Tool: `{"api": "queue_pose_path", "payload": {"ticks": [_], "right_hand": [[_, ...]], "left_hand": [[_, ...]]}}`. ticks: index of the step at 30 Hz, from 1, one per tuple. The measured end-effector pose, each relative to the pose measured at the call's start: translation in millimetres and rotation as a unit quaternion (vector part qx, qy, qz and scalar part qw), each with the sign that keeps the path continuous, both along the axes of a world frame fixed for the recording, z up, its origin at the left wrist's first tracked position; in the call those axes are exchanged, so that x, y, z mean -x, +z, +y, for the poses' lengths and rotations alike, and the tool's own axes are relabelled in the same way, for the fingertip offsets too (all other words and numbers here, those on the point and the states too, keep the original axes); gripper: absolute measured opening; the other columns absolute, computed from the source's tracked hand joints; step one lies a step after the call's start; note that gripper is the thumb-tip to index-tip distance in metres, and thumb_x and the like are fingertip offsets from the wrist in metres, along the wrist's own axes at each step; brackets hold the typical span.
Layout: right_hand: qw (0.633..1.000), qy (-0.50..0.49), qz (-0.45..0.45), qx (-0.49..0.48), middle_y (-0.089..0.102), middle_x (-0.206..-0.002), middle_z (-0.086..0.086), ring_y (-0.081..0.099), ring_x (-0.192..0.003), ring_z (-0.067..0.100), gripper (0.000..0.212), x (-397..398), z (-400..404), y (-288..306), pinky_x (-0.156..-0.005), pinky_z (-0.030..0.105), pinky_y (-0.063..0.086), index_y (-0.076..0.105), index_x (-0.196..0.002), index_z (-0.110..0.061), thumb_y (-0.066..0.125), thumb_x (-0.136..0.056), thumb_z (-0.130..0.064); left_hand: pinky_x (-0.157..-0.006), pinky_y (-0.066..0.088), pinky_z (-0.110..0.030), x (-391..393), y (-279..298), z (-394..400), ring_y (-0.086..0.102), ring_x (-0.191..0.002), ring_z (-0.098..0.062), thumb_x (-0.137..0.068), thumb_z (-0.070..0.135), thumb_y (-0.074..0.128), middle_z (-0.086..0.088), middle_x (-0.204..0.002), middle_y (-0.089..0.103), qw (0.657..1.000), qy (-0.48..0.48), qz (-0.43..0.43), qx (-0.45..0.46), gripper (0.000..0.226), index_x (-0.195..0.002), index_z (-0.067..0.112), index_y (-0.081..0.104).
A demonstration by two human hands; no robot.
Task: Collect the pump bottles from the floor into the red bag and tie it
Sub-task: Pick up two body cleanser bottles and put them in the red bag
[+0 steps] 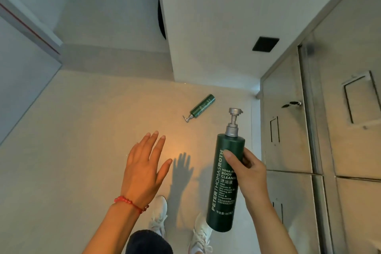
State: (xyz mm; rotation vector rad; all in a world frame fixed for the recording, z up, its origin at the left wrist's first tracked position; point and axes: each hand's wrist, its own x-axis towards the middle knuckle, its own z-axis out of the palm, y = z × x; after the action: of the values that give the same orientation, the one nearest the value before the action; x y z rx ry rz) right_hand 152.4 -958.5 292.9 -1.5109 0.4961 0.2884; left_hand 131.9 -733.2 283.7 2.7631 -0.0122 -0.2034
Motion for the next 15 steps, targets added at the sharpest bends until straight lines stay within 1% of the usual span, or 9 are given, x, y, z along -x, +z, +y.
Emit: {"api": "queue_pose_path", "payload": {"ticks": [2, 5, 8, 11, 12, 13, 15], "right_hand": [[1.0, -0.012, 0.001, 0.004, 0.073, -0.076, -0.012, 0.068, -0.07, 0.005, 0.013, -4.9, 6.0, 18.9, -0.052, 0.012, 0.049, 0.07, -0.08, -0.033, 0.072, -0.072, -0.024], [0.999, -0.031, -0.002, 0.011, 0.073, -0.075, -0.009, 0.068, -0.069, 0.005, 0.015, -18.4, 21.0, 41.5, -0.052, 0.012, 0.049, 0.068, -0.087, -0.029, 0.072, -0.074, -0.022], [0.998, -0.061, -0.009, 0.008, 0.073, -0.073, -0.011, 0.067, -0.067, 0.003, 0.014, -36.9, 41.7, 57.5, -0.051, 0.011, 0.049, 0.067, -0.086, -0.026, 0.071, -0.074, -0.021], [0.995, -0.099, -0.011, 0.012, 0.072, -0.07, -0.016, 0.067, -0.065, 0.0, 0.013, -58.2, 68.3, 69.5, -0.049, 0.009, 0.047, 0.065, -0.086, -0.027, 0.07, -0.074, -0.023], [0.993, -0.115, -0.012, 0.014, 0.072, -0.07, -0.017, 0.066, -0.065, 0.0, 0.013, -65.3, 76.5, 72.0, -0.049, 0.008, 0.047, 0.065, -0.086, -0.026, 0.07, -0.074, -0.024], [0.991, -0.131, -0.012, 0.015, 0.072, -0.069, -0.017, 0.066, -0.065, -0.001, 0.014, -72.3, 84.4, 74.5, -0.049, 0.008, 0.047, 0.065, -0.087, -0.026, 0.07, -0.074, -0.024], [0.986, -0.165, -0.017, 0.014, 0.072, -0.07, -0.017, 0.066, -0.065, -0.001, 0.013, -85.8, 97.7, 79.3, -0.049, 0.007, 0.046, 0.065, -0.086, -0.026, 0.07, -0.074, -0.026]], "left_hand": [[-0.098, 0.037, -0.052, -3.6, 20.7, 10.5, 0.046, -0.123, -0.035, -0.091, 0.048, 0.025, -0.018, -0.133, 0.051, 1.0, 0.003, 0.0, 0.002, 0.06, -0.13, 0.007, 0.045], [-0.098, 0.036, -0.052, -13.6, 44.0, 31.7, 0.046, -0.123, -0.036, -0.093, 0.051, 0.018, -0.018, -0.133, 0.051, 1.0, -0.002, 0.001, 0.005, 0.064, -0.129, 0.007, 0.045], [-0.1, 0.036, -0.05, -34.0, 61.5, 56.5, 0.045, -0.123, -0.036, -0.093, 0.052, 0.014, -0.019, -0.132, 0.052, 1.0, -0.002, -0.005, 0.023, 0.067, -0.128, 0.006, 0.046], [-0.102, 0.036, -0.04, -64.3, 79.1, 85.1, 0.05, -0.118, -0.038, -0.094, 0.05, 0.015, -0.021, -0.126, 0.056, 0.999, -0.034, -0.016, 0.028, 0.066, -0.124, 0.004, 0.05], [-0.1, 0.038, -0.04, -76.0, 84.5, 95.5, 0.052, -0.116, -0.038, -0.094, 0.049, 0.017, -0.021, -0.125, 0.057, 0.998, -0.053, -0.02, 0.024, 0.064, -0.123, 0.003, 0.052], [-0.098, 0.041, -0.044, -87.4, 89.1, 105.9, 0.053, -0.116, -0.038, -0.094, 0.047, 0.019, -0.021, -0.124, 0.058, 0.997, -0.07, -0.026, 0.018, 0.062, -0.122, 0.003, 0.052], [-0.095, 0.041, -0.052, -111.8, 97.7, 125.9, 0.052, -0.117, -0.038, -0.093, 0.044, 0.025, -0.02, -0.125, 0.057, 0.995, -0.097, -0.033, 0.012, 0.057, -0.123, 0.003, 0.052]]}}
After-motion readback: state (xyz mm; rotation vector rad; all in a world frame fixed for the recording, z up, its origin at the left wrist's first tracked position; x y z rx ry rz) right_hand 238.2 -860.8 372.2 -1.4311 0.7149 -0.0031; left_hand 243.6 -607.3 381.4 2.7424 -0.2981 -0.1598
